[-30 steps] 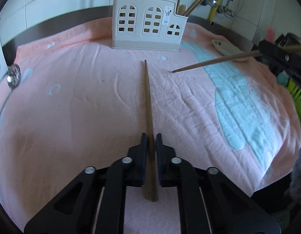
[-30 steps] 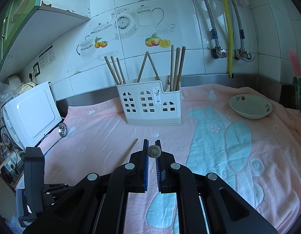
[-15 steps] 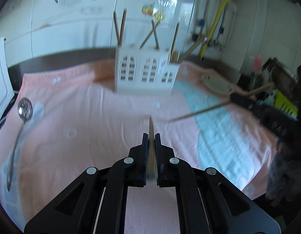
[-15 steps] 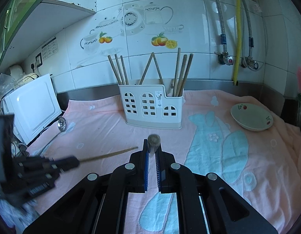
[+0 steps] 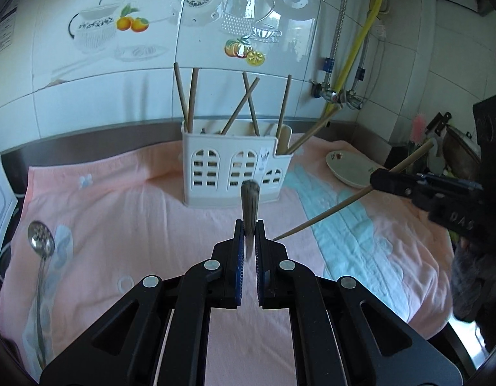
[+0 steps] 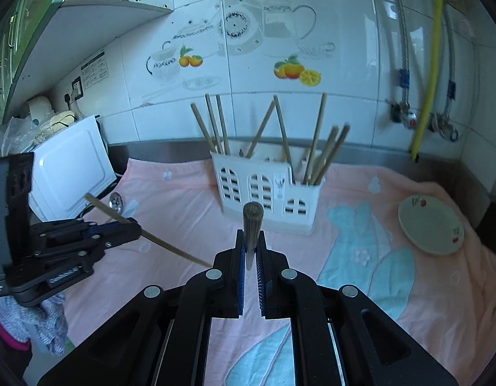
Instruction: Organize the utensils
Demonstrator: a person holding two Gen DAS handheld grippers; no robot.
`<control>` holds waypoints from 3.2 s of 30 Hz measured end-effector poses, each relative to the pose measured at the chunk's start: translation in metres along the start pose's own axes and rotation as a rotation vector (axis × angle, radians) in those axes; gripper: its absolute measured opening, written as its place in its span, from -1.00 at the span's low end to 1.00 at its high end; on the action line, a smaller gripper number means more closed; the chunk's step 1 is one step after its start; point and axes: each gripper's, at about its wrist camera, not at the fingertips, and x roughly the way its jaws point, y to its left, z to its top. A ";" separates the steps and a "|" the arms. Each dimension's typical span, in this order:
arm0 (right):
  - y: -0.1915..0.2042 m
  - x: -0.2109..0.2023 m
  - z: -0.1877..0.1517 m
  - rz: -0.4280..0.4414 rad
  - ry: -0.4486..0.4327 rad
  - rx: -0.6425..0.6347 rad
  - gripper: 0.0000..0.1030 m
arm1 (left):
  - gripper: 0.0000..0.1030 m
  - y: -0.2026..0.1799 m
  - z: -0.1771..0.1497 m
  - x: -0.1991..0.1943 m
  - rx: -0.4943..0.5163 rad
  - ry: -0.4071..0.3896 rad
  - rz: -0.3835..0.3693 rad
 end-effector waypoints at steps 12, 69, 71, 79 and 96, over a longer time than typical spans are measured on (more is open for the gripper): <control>-0.016 -0.014 0.073 -0.037 -0.004 -0.082 -0.88 | -0.90 0.003 0.081 -0.002 0.044 -0.072 0.026; -0.070 0.091 0.128 -0.052 0.125 0.008 -0.88 | -0.89 0.025 0.147 0.098 0.031 -0.001 0.151; -0.070 0.092 0.128 -0.049 0.124 0.010 -0.87 | -0.89 0.025 0.146 0.097 0.029 -0.003 0.150; -0.070 0.089 0.128 -0.048 0.113 0.021 -0.85 | -0.75 0.026 0.145 0.092 0.024 -0.004 0.149; -0.065 0.048 0.120 -0.067 0.062 0.020 -0.29 | 0.10 0.017 0.122 0.053 0.029 -0.043 0.168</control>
